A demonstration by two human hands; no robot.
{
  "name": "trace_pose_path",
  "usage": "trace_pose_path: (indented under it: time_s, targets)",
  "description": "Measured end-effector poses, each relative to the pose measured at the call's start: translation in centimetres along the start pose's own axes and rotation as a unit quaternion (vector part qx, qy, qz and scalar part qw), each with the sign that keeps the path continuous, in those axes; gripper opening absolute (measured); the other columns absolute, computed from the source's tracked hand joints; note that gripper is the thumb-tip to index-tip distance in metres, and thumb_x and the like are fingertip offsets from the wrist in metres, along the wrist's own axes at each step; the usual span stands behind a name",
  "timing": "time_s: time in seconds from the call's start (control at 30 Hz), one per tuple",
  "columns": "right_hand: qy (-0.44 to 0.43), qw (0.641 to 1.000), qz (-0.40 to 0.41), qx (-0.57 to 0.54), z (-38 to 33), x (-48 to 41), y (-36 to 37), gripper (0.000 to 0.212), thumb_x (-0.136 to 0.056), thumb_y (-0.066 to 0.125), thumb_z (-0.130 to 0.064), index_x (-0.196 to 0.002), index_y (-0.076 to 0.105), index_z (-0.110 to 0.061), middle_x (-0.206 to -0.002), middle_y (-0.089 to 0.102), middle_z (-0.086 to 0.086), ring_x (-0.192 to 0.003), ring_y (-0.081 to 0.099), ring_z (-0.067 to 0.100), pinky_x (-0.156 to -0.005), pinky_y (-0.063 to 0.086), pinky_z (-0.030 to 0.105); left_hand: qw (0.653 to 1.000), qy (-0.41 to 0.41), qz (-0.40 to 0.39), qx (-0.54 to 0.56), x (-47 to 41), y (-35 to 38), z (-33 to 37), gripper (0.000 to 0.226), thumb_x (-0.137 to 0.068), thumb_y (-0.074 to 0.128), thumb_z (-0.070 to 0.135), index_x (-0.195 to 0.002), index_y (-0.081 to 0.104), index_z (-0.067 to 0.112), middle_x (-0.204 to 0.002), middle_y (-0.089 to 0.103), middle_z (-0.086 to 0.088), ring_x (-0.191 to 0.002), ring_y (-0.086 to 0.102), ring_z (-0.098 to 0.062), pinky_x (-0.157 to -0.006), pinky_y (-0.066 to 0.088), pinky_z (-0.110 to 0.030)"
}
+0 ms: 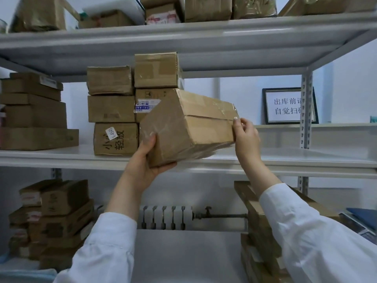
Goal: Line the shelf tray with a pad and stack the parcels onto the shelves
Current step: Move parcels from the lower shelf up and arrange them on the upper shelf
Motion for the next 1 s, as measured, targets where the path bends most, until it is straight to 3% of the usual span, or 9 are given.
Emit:
trace_pose_path:
  time_s: [0.17,0.27,0.37,0.5,0.57,0.7,0.77,0.87,1.0]
  targets:
    - [0.051,0.997,-0.056,-0.001,3.3,-0.4,1.1,0.05,-0.098,0.033,-0.045,-0.137,0.044,-0.016,-0.135,0.05,0.009,-0.128,0.041,0.029,-0.108,0.032,0.043,0.998,0.048,0.018,-0.047,-1.7,2.2,-1.0,0.035,-0.081,0.065,0.03,-0.113,0.052,0.034,-0.111,0.063,0.004,-0.103,0.06,-0.02,-0.075,0.056,-0.046]
    - [0.094,0.99,-0.09,-0.054,4.8,-0.2,1.3,0.041,-0.101,0.032,-0.035,-0.119,0.057,-0.007,-0.115,0.058,0.01,-0.118,0.051,0.03,-0.097,0.038,0.038,0.994,0.064,0.028,-0.084,-2.7,3.2,-2.1,0.041,-0.082,0.063,0.018,-0.119,0.051,0.029,-0.107,0.065,0.004,-0.097,0.063,-0.018,-0.077,0.054,-0.042]
    - [0.168,0.969,-0.121,-0.138,6.2,0.5,1.8,0.045,-0.099,0.03,-0.049,-0.103,0.061,-0.017,-0.117,0.058,0.004,-0.113,0.051,0.023,-0.105,0.036,0.037,0.984,0.077,0.043,-0.152,-3.9,3.5,-3.2,0.06,-0.082,0.067,0.012,-0.137,0.042,0.022,-0.113,0.065,0.0,-0.103,0.064,-0.018,-0.085,0.054,-0.037]
    - [0.19,0.942,-0.163,-0.226,6.7,1.1,2.8,0.064,-0.09,0.032,-0.065,-0.128,0.055,-0.019,-0.132,0.056,0.008,-0.116,0.054,0.026,-0.104,0.036,0.041,0.976,0.092,0.07,-0.184,-5.1,3.3,-4.6,0.075,-0.078,0.073,0.013,-0.142,0.035,0.023,-0.122,0.061,-0.001,-0.111,0.061,-0.016,-0.091,0.053,-0.029]
    - [0.147,0.944,-0.21,-0.208,6.1,1.2,3.6,0.071,-0.079,0.043,-0.067,-0.136,0.048,-0.025,-0.139,0.052,0.003,-0.119,0.051,0.022,-0.106,0.034,0.044,0.967,0.096,0.111,-0.21,-5.7,2.6,-4.9,0.084,-0.071,0.08,0.031,-0.141,0.033,0.031,-0.129,0.056,0.001,-0.118,0.055,-0.017,-0.098,0.049,-0.037]
    - [0.095,0.937,-0.288,-0.175,6.6,1.5,5.3,0.087,-0.078,0.07,-0.032,-0.15,0.021,-0.027,-0.145,0.044,-0.004,-0.127,0.049,0.016,-0.107,0.04,0.039,0.94,0.09,0.192,-0.268,-6.2,1.2,-4.7,0.093,-0.06,0.08,0.051,-0.138,0.038,0.023,-0.136,0.05,-0.002,-0.122,0.05,-0.023,-0.101,0.045,-0.048]
    - [0.094,0.95,-0.25,-0.16,7.1,1.2,5.1,0.077,-0.084,0.068,-0.016,-0.149,0.026,-0.021,-0.141,0.048,0.001,-0.122,0.053,0.018,-0.1,0.047,0.035,0.938,0.081,0.2,-0.272,-6.5,1.0,-4.9,0.09,-0.061,0.079,0.05,-0.137,0.042,0.018,-0.134,0.053,-0.003,-0.121,0.052,-0.023,-0.1,0.046,-0.047]
    - [0.096,0.984,-0.143,-0.05,8.2,0.1,3.7,0.058,-0.086,0.066,-0.026,-0.138,0.042,-0.019,-0.129,0.056,0.007,-0.113,0.056,0.02,-0.098,0.048,0.039,0.932,0.08,0.209,-0.286,-7.1,0.3,-5.1,0.061,-0.082,0.071,0.023,-0.137,0.046,0.016,-0.136,0.053,-0.005,-0.122,0.052,-0.025,-0.101,0.046,-0.047]
    - [0.11,0.985,-0.132,-0.031,9.2,-0.2,4.1,0.052,-0.088,0.063,-0.024,-0.137,0.045,-0.019,-0.127,0.058,0.006,-0.111,0.058,0.021,-0.099,0.047,0.042,0.928,0.079,0.212,-0.297,-7.4,0.1,-5.3,0.05,-0.088,0.062,0.009,-0.136,0.048,0.014,-0.132,0.057,-0.006,-0.118,0.056,-0.024,-0.1,0.047,-0.045]
Point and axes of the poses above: each hand's wrist, its own x-axis away from the middle knuckle, its own y-axis out of the palm, z = x × y, the point moved 9 cm from there along -x, towards the middle knuckle
